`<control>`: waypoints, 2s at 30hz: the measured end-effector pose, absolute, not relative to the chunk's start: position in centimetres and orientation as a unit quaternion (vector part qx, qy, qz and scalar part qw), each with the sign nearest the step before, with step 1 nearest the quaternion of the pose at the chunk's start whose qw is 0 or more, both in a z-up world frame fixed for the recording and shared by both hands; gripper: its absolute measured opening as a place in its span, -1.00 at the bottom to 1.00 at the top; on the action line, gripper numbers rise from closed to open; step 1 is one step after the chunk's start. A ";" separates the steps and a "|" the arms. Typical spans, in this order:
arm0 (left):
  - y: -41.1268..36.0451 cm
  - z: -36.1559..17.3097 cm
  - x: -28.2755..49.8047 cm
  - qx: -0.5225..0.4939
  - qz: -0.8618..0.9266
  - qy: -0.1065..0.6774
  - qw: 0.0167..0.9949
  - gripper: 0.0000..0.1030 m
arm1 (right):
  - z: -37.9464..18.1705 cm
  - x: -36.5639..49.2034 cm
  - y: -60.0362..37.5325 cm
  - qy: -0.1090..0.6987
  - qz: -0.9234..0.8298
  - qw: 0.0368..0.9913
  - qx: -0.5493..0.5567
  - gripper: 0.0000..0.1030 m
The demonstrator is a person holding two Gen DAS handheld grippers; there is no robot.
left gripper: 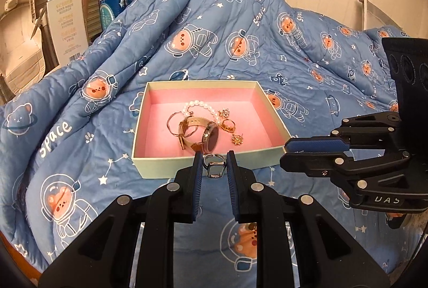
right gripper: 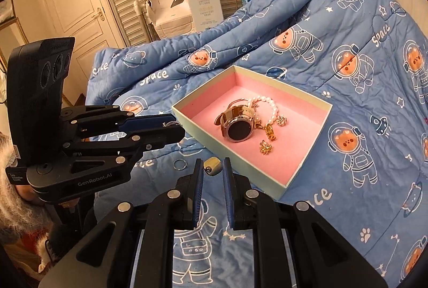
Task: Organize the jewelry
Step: 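Carry the keyring charm and gold charm into the pink-lined box with both tools, then open both tools to release the charms into the box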
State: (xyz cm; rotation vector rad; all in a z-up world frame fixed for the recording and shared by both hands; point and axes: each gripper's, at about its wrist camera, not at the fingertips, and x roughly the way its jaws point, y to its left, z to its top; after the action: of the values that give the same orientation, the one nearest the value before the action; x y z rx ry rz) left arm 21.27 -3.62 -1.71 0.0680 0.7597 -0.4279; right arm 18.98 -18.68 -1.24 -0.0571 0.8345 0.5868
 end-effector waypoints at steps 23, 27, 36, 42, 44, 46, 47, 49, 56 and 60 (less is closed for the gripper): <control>-3.4 -3.7 32.9 0.025 -0.169 0.428 0.887 -0.64 | -4.0 30.1 -17.8 0.446 0.226 0.865 -0.040 -0.72; -3.7 -4.3 34.5 0.026 -0.162 0.438 0.884 -0.64 | -4.3 31.2 -17.4 0.451 0.229 0.862 -0.039 -0.72; -4.7 -5.3 36.7 0.045 -0.153 0.450 0.879 -0.64 | -5.6 33.5 -16.0 0.467 0.229 0.852 -0.059 -0.72; -5.2 -6.4 37.4 0.060 -0.146 0.459 0.874 -0.64 | -6.1 34.4 -15.8 0.474 0.226 0.849 -0.064 -0.72; -5.2 -6.6 37.6 0.055 -0.144 0.461 0.874 -0.64 | -6.3 34.7 -15.9 0.475 0.229 0.847 -0.062 -0.72; -5.2 -6.7 37.7 0.053 -0.143 0.463 0.873 -0.64 | -6.5 34.8 -15.8 0.477 0.232 0.845 -0.063 -0.72; -5.3 -6.8 37.8 0.054 -0.143 0.463 0.873 -0.64 | -6.6 34.9 -15.7 0.477 0.234 0.844 -0.067 -0.72; -5.4 -6.9 37.9 0.058 -0.142 0.464 0.872 -0.64 | -6.8 35.0 -15.4 0.477 0.233 0.844 -0.077 -0.72; -5.3 -6.9 37.9 0.057 -0.142 0.461 0.874 -0.63 | -7.3 35.2 -15.4 0.480 0.228 0.843 -0.081 -0.72; -5.4 -6.8 37.6 0.057 -0.145 0.460 0.874 -0.63 | -7.3 35.1 -15.5 0.477 0.231 0.844 -0.082 -0.71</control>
State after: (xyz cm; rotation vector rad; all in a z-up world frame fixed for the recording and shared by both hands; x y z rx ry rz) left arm 37.62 -5.38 -6.80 0.1198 0.9596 -0.3035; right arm 35.09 -15.54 -7.25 -0.1721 1.0077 0.4876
